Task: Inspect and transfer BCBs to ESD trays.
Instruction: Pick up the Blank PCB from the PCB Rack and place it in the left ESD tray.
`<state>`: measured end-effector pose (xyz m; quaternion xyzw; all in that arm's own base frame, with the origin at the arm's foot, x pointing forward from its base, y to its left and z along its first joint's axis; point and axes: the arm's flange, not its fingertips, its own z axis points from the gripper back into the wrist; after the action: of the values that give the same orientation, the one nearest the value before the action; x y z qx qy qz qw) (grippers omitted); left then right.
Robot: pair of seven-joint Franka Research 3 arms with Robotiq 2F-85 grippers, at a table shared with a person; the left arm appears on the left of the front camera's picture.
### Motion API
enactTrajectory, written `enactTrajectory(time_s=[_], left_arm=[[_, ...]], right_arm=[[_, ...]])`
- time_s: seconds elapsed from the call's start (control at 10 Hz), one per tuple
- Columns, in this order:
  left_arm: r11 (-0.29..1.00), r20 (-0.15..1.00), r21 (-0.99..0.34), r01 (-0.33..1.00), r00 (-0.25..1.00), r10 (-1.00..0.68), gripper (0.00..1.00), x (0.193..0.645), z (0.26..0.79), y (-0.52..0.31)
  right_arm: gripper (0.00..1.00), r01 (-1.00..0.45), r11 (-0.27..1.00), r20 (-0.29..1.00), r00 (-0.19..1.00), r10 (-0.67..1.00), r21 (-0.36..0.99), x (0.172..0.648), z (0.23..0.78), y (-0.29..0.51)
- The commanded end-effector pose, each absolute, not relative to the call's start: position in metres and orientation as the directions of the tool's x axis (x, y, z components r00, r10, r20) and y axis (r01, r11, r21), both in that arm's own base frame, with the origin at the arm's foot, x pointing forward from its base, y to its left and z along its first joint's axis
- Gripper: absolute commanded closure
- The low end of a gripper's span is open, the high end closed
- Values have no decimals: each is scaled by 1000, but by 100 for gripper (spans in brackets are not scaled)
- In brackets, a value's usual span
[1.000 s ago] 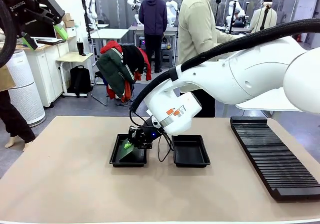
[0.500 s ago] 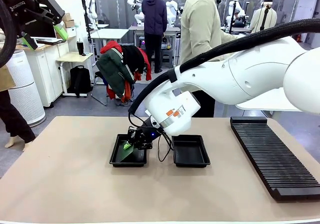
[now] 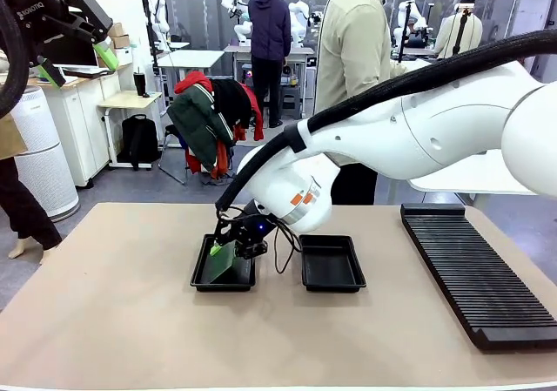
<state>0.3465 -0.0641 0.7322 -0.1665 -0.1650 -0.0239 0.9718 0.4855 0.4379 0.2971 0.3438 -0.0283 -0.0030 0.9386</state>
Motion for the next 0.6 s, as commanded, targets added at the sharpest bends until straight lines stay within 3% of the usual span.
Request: enactTrajectory(time_s=[0.0,0.1,0.2,0.3,0.4,0.5], left_arm=[[940,330,-325,102,944,12,0,346,731,-64],[940,330,-325,102,944,12,0,346,731,-64],[940,330,-325,102,944,12,0,346,731,-64],[940,330,-325,102,944,12,0,346,731,-64],[940,330,-325,102,944,12,0,346,731,-64],[940,330,-325,102,944,12,0,346,731,-64]], right_arm=[[45,-1,833,60,997,-39,554,480,317,448],[47,-11,858,70,997,-30,514,479,326,453],[29,-12,885,80,996,-28,466,478,334,457],[29,-7,918,91,995,-32,397,477,343,461],[9,-6,940,98,995,-30,342,474,352,464],[9,3,957,106,994,-35,289,470,363,464]])
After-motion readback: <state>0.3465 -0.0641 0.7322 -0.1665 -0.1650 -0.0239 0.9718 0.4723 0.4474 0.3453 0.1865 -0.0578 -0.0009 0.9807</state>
